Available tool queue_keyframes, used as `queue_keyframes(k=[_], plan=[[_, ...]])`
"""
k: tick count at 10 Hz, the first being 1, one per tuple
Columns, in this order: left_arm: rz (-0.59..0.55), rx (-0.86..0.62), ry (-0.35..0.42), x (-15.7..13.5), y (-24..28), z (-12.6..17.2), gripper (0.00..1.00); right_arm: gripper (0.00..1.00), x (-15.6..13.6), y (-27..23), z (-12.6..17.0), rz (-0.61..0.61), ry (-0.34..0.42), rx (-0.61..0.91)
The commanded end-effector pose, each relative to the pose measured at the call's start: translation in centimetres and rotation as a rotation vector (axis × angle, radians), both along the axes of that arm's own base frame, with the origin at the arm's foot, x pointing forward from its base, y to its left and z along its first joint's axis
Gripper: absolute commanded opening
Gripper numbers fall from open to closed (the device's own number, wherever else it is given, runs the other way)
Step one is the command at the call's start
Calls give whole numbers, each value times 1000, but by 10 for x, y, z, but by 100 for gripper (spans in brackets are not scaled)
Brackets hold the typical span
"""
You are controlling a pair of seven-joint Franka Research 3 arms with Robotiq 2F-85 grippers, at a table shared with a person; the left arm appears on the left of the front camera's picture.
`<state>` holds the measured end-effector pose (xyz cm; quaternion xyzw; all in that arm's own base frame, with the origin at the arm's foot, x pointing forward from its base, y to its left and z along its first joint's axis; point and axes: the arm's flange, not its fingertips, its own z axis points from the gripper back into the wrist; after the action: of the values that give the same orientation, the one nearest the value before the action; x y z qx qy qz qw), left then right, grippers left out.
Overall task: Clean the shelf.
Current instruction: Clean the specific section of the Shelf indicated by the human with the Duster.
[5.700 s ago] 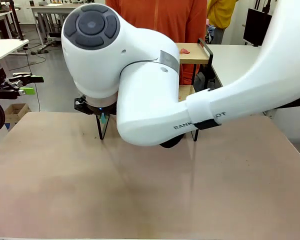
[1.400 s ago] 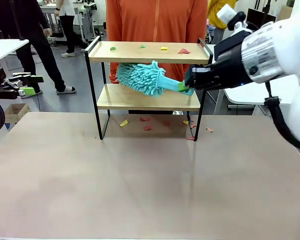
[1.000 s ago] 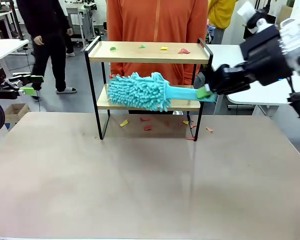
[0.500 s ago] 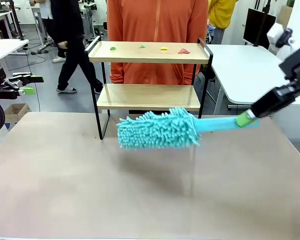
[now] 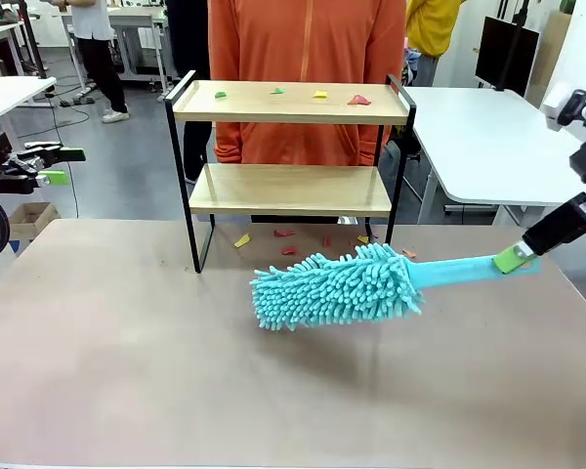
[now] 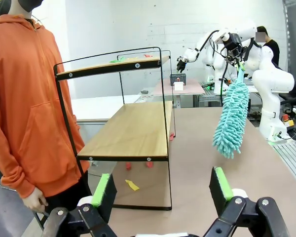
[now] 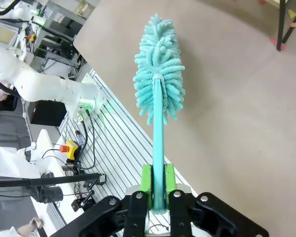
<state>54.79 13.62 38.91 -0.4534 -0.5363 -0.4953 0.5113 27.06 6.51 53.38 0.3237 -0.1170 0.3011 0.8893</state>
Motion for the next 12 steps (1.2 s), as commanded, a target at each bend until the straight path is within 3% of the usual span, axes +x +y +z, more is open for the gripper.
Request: queue_keyframes(k=[1, 12], plan=[[-4, -5, -17, -2, 0, 2, 100, 14, -3, 5, 4, 0, -6, 4], [-4, -5, -17, -2, 0, 2, 100, 14, -3, 5, 4, 0, -6, 4]])
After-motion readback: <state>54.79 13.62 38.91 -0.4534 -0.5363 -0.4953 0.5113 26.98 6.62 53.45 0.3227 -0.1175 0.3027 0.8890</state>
